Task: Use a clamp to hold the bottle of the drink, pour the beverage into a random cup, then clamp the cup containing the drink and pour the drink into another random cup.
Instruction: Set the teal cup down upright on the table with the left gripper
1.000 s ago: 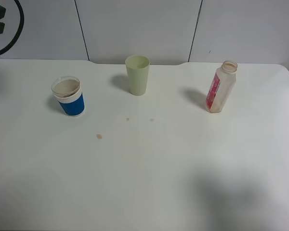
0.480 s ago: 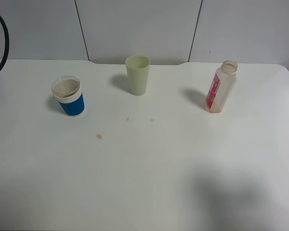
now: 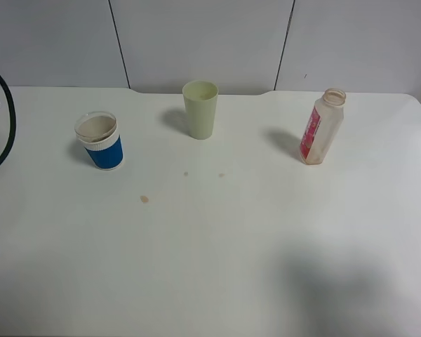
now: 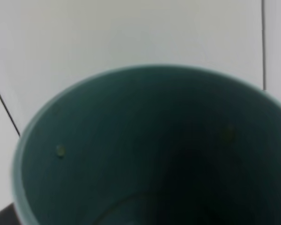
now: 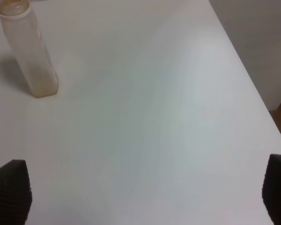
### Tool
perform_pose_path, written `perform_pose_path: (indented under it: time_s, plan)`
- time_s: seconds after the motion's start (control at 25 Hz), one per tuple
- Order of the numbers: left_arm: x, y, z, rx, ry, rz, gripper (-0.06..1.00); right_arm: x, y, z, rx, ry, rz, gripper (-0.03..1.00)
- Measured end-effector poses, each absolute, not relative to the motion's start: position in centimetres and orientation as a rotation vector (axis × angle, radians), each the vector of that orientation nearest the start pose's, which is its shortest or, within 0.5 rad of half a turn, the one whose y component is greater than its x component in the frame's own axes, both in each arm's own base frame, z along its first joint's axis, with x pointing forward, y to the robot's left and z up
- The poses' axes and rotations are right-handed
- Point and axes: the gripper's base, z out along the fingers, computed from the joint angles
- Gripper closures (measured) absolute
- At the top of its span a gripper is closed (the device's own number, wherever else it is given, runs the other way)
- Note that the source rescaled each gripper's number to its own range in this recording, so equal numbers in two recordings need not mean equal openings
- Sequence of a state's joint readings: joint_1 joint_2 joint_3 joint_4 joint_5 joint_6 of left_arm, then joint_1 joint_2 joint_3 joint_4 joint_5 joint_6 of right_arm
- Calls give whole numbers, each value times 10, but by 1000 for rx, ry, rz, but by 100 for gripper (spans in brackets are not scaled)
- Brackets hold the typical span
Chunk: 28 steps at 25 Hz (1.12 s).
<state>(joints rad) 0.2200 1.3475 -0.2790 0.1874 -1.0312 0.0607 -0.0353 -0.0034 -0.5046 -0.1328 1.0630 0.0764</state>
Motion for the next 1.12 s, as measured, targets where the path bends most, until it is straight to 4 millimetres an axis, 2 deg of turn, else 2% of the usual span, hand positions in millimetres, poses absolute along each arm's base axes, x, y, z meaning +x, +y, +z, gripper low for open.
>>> perform_pose_path:
  time_s: [0.24,0.44,0.64,0.76,1.12]
  plan:
    - [228,36,189,61,1552,148,94,-7,-10,279,120,2030,-133,-1]
    - [236,37,151,45,1699,117,94,-7,-10,279,120,2030,-133,-1]
    - [238,37,121,71,1820,119,94,-7,-10,279,120,2030,-133,-1]
    - [242,36,111,109,1851,104,94,-7,-10,279,120,2030,-133,-1]
    - [274,36,101,174,1825,45,94,-7,-10,279,120,2030,-133,-1]
